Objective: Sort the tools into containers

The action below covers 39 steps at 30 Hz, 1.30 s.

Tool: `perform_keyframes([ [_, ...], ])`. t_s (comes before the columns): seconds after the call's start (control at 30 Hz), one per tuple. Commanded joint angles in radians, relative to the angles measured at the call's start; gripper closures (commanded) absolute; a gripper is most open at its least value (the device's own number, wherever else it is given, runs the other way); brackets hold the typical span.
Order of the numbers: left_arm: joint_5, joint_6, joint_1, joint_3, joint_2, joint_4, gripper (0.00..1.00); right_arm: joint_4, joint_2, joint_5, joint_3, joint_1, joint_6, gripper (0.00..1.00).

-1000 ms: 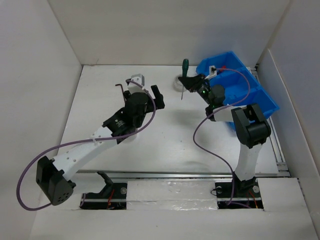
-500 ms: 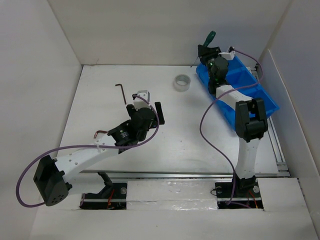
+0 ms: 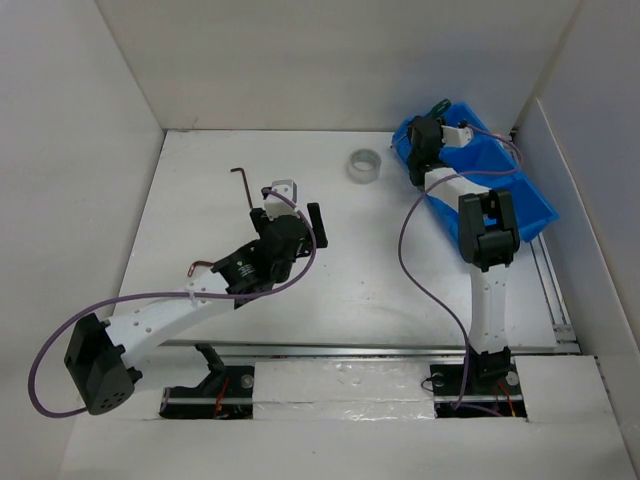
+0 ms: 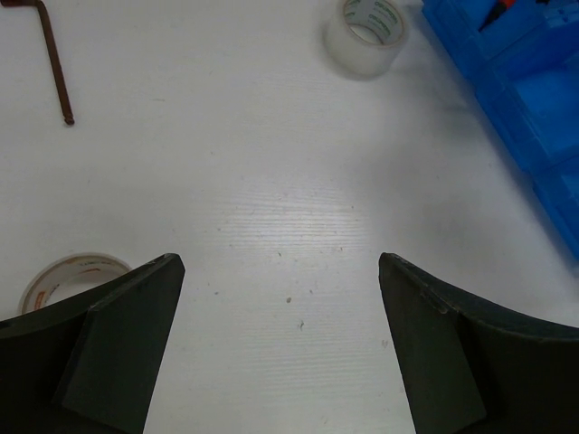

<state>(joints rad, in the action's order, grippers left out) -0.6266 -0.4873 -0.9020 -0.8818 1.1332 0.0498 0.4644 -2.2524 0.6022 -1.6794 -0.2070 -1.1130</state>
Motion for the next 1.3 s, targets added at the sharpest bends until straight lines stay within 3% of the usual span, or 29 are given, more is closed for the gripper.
perform_keyframes([
  [0.0,0.024,0.013,-0.002,-0.003,-0.041,-0.025,0.13,-0.007,0.011,0.133,-0.103,0.035,-0.030,1.00],
  [0.67,-0.091,-0.005,-0.112,-0.023,-0.047,-0.007,0.13,-0.141,-0.134,0.137,-0.243,0.095,-0.041,0.99],
  [0.77,-0.099,-0.004,-0.112,-0.029,-0.041,0.004,0.13,-0.168,-0.150,0.130,-0.273,0.104,-0.041,0.87],
  [0.83,-0.101,-0.004,-0.112,-0.031,-0.039,0.005,0.13,-0.181,-0.160,0.110,-0.293,0.113,-0.033,0.73],
  [1.0,-0.104,-0.007,-0.112,-0.029,-0.041,0.004,0.13,-0.201,-0.164,0.085,-0.313,0.123,-0.028,0.55],
  [1.27,-0.111,-0.008,-0.112,-0.028,-0.042,0.007,0.13,-0.190,-0.138,0.044,-0.319,0.133,0.034,0.47],
])
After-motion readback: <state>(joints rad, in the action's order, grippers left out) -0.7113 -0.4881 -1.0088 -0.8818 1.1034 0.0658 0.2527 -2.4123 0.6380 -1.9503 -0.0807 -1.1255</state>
